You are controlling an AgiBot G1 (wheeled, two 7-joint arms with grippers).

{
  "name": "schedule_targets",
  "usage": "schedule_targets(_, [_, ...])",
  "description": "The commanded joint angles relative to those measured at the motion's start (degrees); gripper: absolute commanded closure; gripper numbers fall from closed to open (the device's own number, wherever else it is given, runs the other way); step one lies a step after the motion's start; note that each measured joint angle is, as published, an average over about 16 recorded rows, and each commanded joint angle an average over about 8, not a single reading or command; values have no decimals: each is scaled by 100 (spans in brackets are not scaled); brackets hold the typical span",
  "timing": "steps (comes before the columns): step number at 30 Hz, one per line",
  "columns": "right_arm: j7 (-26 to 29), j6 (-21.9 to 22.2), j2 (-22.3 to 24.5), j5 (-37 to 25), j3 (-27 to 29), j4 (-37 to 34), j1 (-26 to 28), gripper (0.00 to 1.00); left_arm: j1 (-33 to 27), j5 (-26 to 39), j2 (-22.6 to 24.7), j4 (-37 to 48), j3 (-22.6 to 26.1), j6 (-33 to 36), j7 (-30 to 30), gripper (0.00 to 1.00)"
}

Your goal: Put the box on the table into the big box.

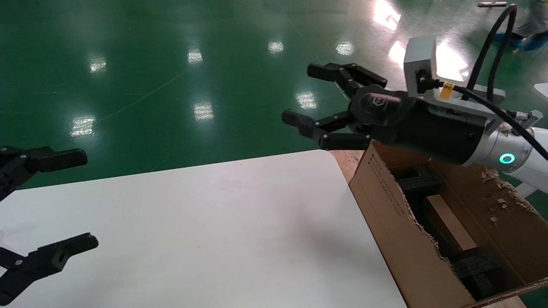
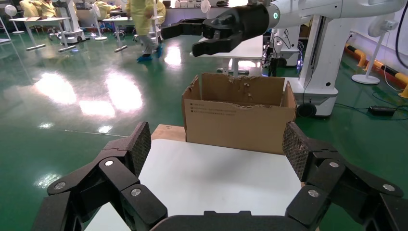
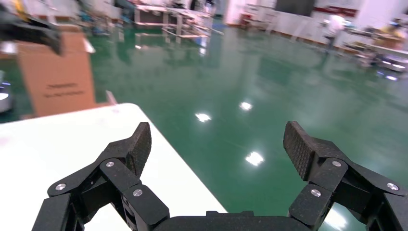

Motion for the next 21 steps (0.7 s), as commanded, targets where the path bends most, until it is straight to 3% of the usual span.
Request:
schedule_targets(1, [162, -139, -82, -195, 259, 47, -93, 0, 0, 0, 0, 0, 0, 0, 0, 0])
schedule_targets(21, [1792, -1538, -912, -2162, 2865, 523, -1030, 0, 0, 0, 0, 0, 0, 0, 0, 0])
